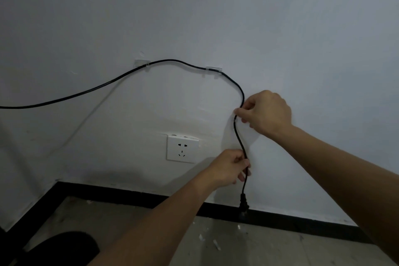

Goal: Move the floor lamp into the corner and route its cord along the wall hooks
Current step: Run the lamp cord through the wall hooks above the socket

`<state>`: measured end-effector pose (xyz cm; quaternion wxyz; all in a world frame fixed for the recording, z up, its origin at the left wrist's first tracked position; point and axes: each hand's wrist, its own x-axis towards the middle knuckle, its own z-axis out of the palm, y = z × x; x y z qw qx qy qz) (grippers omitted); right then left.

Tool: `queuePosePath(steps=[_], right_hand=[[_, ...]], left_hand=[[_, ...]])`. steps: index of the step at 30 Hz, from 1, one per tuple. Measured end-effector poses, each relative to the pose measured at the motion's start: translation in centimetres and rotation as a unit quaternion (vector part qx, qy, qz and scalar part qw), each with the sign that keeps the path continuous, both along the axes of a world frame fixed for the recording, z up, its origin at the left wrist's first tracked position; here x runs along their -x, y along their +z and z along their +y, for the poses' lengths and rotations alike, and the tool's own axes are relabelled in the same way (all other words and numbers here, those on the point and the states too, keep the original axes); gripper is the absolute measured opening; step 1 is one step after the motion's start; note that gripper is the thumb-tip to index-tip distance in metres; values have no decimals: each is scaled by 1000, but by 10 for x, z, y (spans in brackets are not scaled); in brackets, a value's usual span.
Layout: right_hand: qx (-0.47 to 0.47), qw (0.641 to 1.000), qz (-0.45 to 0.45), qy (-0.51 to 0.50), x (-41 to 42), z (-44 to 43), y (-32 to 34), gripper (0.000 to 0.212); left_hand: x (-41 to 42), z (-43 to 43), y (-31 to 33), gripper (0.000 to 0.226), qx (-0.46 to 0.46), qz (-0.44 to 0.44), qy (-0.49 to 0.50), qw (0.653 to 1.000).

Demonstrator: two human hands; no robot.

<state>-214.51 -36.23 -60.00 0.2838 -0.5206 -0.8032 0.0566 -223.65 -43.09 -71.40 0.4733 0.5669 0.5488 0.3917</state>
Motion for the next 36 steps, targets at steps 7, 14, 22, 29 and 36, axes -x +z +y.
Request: queuePosePath(steps=[7, 14, 22, 29, 36], right_hand=[[-21, 1000, -2, 10, -3, 2, -5, 22], [-4, 1000, 9, 11, -6, 2, -17, 31], [77, 985, 144, 53, -4, -1, -39, 26], [50, 989, 123, 59, -11, -2, -72, 11], [14, 980, 197, 26, 5, -11, -94, 6]], left_hand=[[-4, 11, -9, 22, 0, 48, 22, 999], [22, 16, -29, 24, 14, 69, 137, 988], [26, 11, -26, 19, 18, 71, 146, 987], [27, 2, -33, 20, 44, 81, 103, 990], [52, -8, -46, 21, 66, 97, 154, 981]])
